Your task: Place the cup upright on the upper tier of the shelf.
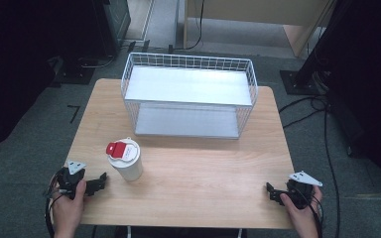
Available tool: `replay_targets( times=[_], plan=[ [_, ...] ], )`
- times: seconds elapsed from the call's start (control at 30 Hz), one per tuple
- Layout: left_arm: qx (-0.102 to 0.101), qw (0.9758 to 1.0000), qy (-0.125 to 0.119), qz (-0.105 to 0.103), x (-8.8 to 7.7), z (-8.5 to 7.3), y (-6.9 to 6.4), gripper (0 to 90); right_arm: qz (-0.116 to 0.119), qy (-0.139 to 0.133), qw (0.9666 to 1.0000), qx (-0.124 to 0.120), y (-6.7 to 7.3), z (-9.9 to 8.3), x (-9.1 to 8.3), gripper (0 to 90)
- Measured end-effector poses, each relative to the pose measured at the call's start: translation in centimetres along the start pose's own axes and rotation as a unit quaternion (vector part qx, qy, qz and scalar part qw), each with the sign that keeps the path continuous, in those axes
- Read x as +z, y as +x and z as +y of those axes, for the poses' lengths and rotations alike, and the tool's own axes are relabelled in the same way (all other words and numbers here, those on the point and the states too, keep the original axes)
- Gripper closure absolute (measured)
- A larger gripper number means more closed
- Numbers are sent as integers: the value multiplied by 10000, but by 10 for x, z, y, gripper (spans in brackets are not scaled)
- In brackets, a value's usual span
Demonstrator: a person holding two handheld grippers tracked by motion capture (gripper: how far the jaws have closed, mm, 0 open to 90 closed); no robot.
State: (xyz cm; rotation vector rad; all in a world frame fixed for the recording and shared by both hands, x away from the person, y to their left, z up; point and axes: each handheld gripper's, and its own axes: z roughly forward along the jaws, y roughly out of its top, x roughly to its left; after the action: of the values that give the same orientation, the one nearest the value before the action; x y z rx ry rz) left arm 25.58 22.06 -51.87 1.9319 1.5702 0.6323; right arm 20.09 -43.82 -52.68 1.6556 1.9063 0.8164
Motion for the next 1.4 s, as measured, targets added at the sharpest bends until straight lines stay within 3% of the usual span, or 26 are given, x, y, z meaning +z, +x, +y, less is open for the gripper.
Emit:
replay_targets(
  times=[0.17,0.23,0.27,0.3,0.47,0.63,0.9,1.2,1.33,1.4],
  plan=[
    [86,9999,-6,-79,-2,-2,1,0,2,1,10000,5,0,0,0,0],
    [5,9995,-255,-187,-9,-3,1,0,1,-2,10000,1,0,0,0,0],
    [5,9995,-255,-187,-9,-3,1,0,8,-6,10000,-10,0,0,0,0],
    [-103,9981,-440,-410,-14,-4,1,0,13,-3,10000,-17,0,0,0,0],
    [39,9962,-678,-537,-24,-6,-7,0,26,-3,10000,-34,0,0,0,0],
    [203,9902,-914,-1041,-30,-9,-26,0,27,-2,10000,-35,0,0,0,0],
    [308,9890,-900,-1132,-27,-9,-41,0,27,-2,10000,-35,0,0,0,0],
    [444,9836,-1175,-1298,-31,-6,-53,0,27,-1,10000,-34,0,0,0,0],
    [410,9811,-1296,-1380,-32,-3,-59,0,27,-2,10000,-34,0,0,0,0],
    [351,9810,-1357,-1344,-33,-1,-62,0,26,-4,10000,-35,0,0,0,0]
  ],
)
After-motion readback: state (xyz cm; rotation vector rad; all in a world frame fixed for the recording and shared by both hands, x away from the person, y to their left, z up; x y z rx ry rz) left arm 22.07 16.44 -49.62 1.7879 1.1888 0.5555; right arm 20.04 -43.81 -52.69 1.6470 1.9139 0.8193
